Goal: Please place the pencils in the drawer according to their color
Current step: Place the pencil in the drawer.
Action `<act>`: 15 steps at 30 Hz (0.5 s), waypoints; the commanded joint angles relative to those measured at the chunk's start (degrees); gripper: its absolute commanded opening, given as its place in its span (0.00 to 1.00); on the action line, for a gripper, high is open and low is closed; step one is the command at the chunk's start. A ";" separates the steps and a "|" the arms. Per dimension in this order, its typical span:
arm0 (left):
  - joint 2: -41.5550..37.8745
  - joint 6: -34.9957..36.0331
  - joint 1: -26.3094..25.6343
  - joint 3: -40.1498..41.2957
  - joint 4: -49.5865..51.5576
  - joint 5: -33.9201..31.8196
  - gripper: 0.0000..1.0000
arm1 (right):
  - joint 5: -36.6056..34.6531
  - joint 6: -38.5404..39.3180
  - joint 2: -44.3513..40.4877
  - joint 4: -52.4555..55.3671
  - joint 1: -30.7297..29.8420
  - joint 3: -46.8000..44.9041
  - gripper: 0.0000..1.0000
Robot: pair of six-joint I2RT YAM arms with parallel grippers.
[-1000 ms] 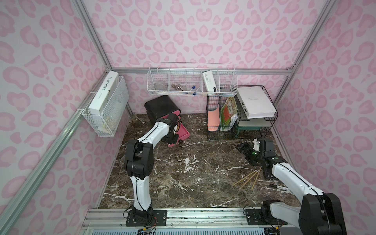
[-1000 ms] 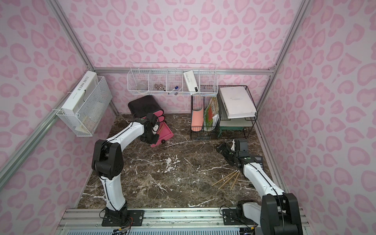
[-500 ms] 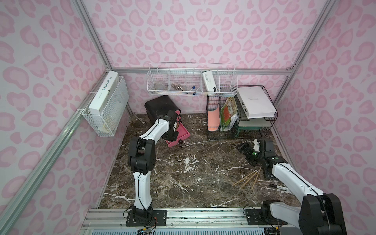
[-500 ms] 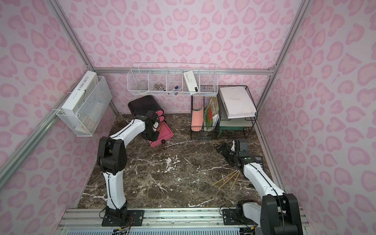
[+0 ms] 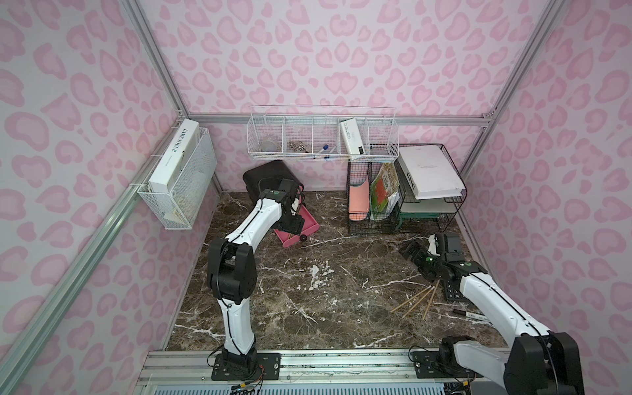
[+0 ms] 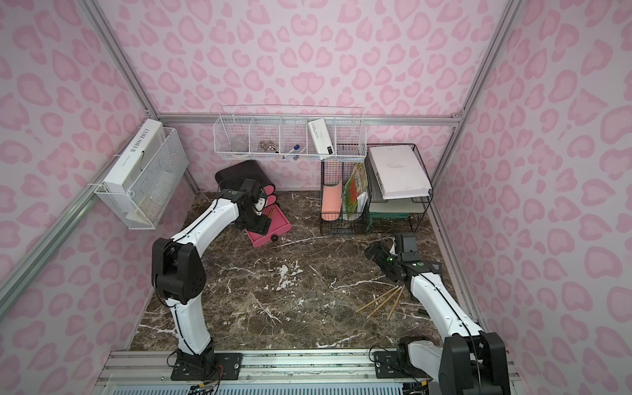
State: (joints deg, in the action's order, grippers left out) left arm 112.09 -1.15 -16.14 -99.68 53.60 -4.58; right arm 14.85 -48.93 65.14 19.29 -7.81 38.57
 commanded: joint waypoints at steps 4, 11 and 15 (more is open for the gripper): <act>-1.94 -3.43 -0.53 1.51 -0.15 0.65 0.80 | -4.62 0.71 -3.51 9.36 0.01 -1.37 0.99; -7.36 -3.89 -5.30 5.94 -3.04 1.72 0.81 | -10.25 -3.25 -6.93 18.74 0.03 -3.83 1.00; -9.75 -5.64 -9.15 8.02 -4.37 3.45 0.81 | -13.65 -6.99 -8.37 21.36 0.39 -6.24 1.00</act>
State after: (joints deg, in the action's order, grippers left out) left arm 103.59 -5.04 -23.73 -92.47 50.61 -2.61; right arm 5.52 -52.12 57.49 36.34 -7.57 33.58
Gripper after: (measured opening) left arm 0.810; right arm 0.997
